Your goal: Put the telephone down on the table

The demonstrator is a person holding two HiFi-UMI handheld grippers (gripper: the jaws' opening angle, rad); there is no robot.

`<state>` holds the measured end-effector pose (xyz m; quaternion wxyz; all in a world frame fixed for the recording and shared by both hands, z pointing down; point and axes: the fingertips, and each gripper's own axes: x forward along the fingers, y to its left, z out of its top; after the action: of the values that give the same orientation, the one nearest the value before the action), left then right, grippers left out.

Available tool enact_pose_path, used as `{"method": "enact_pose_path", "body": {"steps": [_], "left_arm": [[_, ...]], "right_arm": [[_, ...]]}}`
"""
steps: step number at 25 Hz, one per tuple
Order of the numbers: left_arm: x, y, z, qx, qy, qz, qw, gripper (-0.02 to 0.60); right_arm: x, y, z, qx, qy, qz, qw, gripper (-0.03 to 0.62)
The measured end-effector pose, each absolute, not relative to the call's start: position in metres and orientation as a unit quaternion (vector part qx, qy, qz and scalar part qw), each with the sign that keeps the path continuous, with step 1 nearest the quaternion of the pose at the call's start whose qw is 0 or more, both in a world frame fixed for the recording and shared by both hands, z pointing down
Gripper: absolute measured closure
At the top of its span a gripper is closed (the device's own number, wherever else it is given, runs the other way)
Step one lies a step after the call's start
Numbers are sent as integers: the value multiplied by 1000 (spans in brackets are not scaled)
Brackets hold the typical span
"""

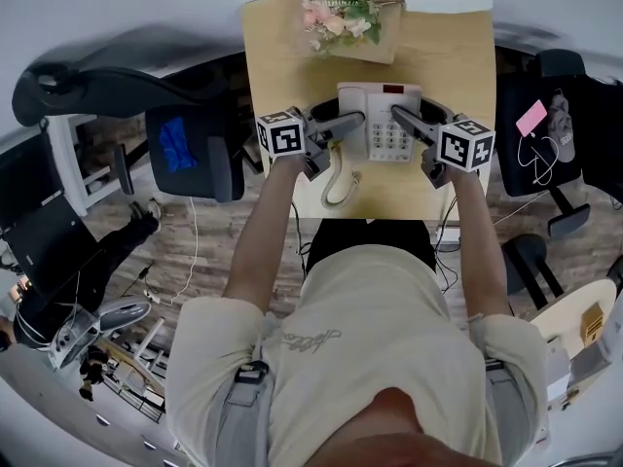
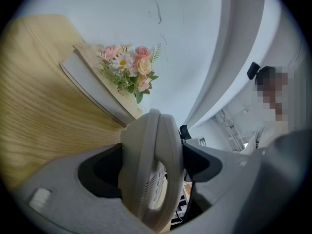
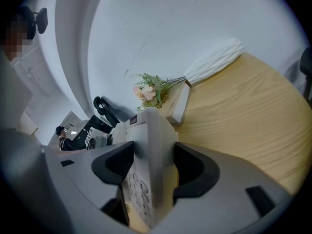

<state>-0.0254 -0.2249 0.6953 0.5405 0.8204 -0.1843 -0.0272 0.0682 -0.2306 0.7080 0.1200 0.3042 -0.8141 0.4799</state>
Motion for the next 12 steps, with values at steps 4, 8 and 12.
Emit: {"method": "enact_pose_path", "body": {"steps": [4,8,12], "left_arm": [[-26,-227,700,814,-191,-25,549,195],[-27,-230,704,807,-199,-24,556,195],[-29,-233,708,798,-208,-26,565,195]], "right_arm": [[68,-234,714,299,-812,486,120,336],[67,-237,718,295,-811,491,121,336],[66,-240,723,290,-809,495,125,336]]}}
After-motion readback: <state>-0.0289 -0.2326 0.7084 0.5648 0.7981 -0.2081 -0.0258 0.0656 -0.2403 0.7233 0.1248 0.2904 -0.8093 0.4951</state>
